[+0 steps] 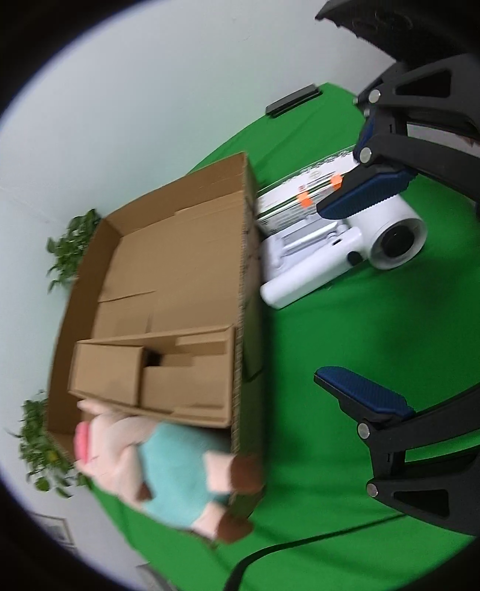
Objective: Organize objects
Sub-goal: 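Move the right tool toward the white handheld fan, then grasp the white fan by its round head with the right tool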
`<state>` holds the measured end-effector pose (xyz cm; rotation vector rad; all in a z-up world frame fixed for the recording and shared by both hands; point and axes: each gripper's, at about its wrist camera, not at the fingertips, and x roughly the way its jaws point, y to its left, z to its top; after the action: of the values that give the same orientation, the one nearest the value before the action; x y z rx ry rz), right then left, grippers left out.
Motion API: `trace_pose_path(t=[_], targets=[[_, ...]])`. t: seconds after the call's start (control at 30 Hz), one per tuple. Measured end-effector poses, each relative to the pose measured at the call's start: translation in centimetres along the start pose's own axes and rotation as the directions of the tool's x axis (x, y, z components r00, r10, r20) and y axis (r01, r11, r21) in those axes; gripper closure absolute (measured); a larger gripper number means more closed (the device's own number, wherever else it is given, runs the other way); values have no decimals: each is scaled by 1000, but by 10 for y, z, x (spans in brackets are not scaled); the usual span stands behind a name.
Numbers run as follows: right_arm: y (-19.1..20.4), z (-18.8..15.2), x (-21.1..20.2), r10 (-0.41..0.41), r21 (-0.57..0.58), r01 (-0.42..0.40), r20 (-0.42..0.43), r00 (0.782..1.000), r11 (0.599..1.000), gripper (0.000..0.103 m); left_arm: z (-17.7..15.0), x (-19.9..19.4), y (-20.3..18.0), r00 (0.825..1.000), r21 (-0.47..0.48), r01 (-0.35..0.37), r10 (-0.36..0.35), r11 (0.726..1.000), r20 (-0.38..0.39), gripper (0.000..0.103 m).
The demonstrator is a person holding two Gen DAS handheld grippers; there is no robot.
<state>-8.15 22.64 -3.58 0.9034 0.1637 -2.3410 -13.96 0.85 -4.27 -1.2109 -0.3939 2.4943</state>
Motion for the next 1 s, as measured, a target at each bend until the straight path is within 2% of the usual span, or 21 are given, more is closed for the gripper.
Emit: trace_pose_path(t=[0.2, 0.23, 0.27, 0.3, 0.37, 0.43, 0.6, 0.63, 0.67, 0.73, 0.83, 0.9, 0.93, 0.97, 1.0], targets=[[-18, -4, 33, -108, 59, 116, -130, 986, 991, 14, -2, 6, 2, 995, -32, 90, -91, 995, -30, 22], [-22, -5, 37, -112, 73, 124, -153, 982, 990, 23, -2, 6, 4, 994, -48, 99, -100, 994, -31, 22], [-25, -7, 41, -108, 83, 124, -176, 978, 989, 39, -1, 5, 5, 994, -56, 101, -103, 993, -30, 22], [-25, -8, 44, -108, 84, 125, -188, 976, 989, 47, 0, 6, 7, 994, -62, 104, -106, 993, -31, 22], [-25, -9, 43, -114, 78, 130, -187, 976, 988, 47, -1, 6, 8, 993, -62, 107, -110, 992, -36, 22], [-27, -10, 39, -76, 113, 99, -192, 978, 989, 47, -1, 4, 9, 992, -60, 115, -118, 992, -45, 21], [-21, -15, 25, -30, 142, 59, -196, 980, 988, 45, -7, 17, 13, 979, -88, 174, -182, 981, -94, 22], [-19, -16, 24, -22, 142, 51, -200, 980, 989, 40, -8, 21, 13, 976, -98, 181, -191, 979, -106, 23], [-14, -16, 21, -17, 137, 46, -201, 979, 989, 26, -10, 25, 13, 973, -106, 186, -198, 977, -118, 23], [-11, -17, 19, -19, 126, 44, -193, 981, 991, 13, -14, 35, 12, 967, -117, 195, -211, 974, -144, 23], [-9, -15, 15, -18, 120, 39, -177, 984, 992, 13, -19, 46, 5, 953, -112, 224, -241, 968, -182, 23], [-6, -15, 13, -25, 102, 43, -173, 985, 994, 14, -21, 51, 1, 945, -116, 243, -262, 963, -195, 28], [-5, -15, 15, -23, 89, 40, -182, 983, 995, 21, -22, 54, -1, 940, -123, 252, -273, 960, -203, 31], [-3, -16, 16, -25, 81, 41, -192, 981, 996, 34, -22, 57, -2, 937, -129, 257, -279, 958, -210, 33], [-2, -17, 15, -42, 75, 58, -196, 980, 995, 41, -23, 59, -2, 935, -134, 259, -283, 957, -215, 33]])
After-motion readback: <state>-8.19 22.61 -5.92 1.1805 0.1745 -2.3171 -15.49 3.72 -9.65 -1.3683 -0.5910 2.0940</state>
